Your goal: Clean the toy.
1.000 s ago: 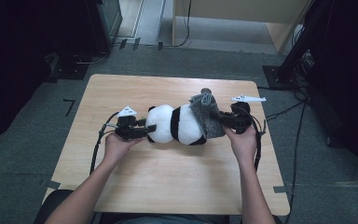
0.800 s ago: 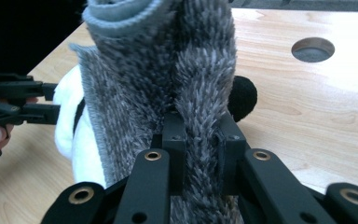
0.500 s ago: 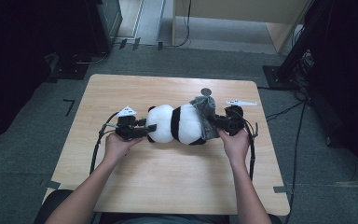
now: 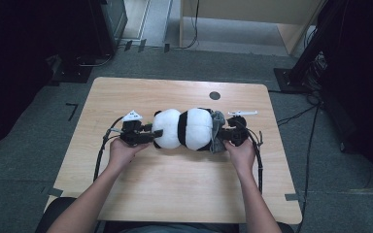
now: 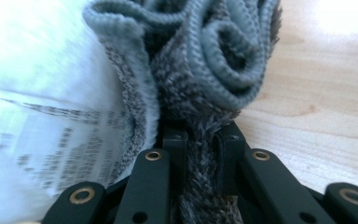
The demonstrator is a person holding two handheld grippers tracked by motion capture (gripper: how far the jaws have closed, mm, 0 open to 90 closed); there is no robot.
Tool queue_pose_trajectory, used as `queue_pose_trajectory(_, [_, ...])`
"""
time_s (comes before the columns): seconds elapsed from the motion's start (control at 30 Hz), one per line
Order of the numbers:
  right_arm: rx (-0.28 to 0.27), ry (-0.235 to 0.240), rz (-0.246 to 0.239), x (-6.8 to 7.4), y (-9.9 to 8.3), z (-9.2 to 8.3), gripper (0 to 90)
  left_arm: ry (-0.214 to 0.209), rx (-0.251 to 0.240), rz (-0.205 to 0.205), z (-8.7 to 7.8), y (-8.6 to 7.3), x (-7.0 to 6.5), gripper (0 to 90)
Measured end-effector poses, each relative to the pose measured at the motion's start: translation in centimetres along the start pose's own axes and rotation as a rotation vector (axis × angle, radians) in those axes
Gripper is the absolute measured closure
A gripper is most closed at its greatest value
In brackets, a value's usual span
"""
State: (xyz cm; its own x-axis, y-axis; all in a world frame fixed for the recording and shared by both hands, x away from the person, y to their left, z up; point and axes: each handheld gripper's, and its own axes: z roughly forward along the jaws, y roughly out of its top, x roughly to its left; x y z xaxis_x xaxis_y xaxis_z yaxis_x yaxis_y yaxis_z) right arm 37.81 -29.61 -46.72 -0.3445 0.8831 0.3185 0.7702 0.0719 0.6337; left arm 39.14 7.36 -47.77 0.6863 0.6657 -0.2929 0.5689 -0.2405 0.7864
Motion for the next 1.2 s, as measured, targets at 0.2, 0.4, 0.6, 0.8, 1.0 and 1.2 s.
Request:
queue_pose_trajectory(0.2, [0.033, -0.011, 0.004, -0.3, -0.1, 0.5, 78.7, 0.001, -0.005, -0.002, 0.0, 0.0, 0.0, 45.1])
queue_pose_trajectory(0.4, [0.029, -0.030, 0.012, -1.2, 0.0, -0.4, 78.6, 0.002, -0.005, -0.001, -0.1, 0.1, 0.0, 45.0])
queue_pose_trajectory(0.6, [-0.060, -0.021, 0.032, -2.0, 0.7, -3.2, 78.6, 0.001, -0.005, -0.002, -0.1, 0.1, 0.0, 44.9])
queue_pose_trajectory(0.8, [-0.155, 0.008, 0.011, -1.1, 1.9, -7.0, 78.8, 0.000, -0.005, -0.003, -0.1, 0.1, 0.0, 44.9])
queue_pose_trajectory(1.0, [-0.218, 0.041, -0.042, 1.1, 3.1, -9.4, 78.8, 0.000, -0.003, -0.004, -0.2, 0.1, 0.0, 44.9])
queue_pose_trajectory(1.2, [-0.252, 0.085, -0.113, 3.9, 4.1, -9.8, 78.7, 0.001, -0.001, -0.003, -0.2, 0.1, 0.0, 44.9])
